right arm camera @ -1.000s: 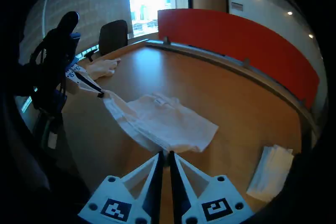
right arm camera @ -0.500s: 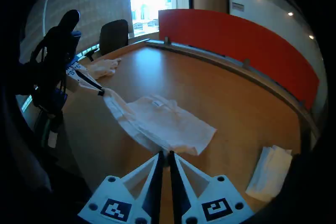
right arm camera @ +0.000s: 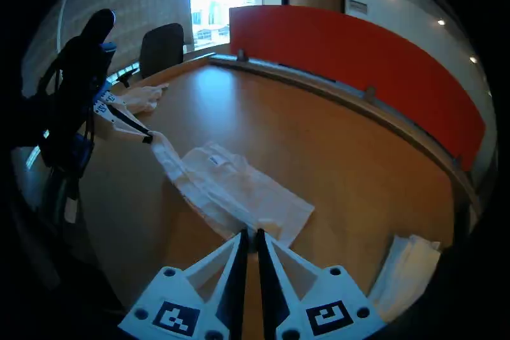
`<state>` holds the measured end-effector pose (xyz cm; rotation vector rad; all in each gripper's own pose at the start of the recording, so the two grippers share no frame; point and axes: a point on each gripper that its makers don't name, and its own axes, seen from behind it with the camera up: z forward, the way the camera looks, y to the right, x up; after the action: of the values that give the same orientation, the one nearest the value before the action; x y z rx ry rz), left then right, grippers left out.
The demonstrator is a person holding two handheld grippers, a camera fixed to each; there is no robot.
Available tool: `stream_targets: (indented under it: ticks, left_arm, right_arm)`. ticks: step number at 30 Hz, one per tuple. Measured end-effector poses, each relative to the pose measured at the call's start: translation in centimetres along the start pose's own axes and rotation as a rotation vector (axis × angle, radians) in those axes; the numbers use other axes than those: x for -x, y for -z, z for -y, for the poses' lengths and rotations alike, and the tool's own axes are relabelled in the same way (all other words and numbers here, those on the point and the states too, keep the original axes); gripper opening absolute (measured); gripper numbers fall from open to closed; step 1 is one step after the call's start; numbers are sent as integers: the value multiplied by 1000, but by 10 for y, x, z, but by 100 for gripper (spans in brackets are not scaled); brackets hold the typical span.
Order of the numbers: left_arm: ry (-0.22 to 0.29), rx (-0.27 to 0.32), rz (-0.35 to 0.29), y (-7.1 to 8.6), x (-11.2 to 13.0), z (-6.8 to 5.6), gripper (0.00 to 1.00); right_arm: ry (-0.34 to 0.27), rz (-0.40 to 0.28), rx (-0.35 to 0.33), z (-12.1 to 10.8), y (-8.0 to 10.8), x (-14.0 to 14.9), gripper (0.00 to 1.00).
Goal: Fold towel
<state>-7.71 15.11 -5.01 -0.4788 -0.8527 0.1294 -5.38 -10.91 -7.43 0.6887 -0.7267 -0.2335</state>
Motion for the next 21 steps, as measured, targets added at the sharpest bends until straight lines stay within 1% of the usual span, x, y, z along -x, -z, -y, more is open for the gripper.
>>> stream_targets:
  ticks: [6, 15, 21]
  left_arm:
    - [28, -8, 8, -21, -6, 8, 10]
    - [26, -8, 29, -42, -4, 15, 9]
    - [33, -14, 44, -64, -1, 21, 9]
  right_arm:
    - [-22, 18, 10, -13, -19, 0, 11]
    - [-47, 48, 10, -19, -37, 11, 11]
    - [-60, 77, 20, -27, -55, 21, 11]
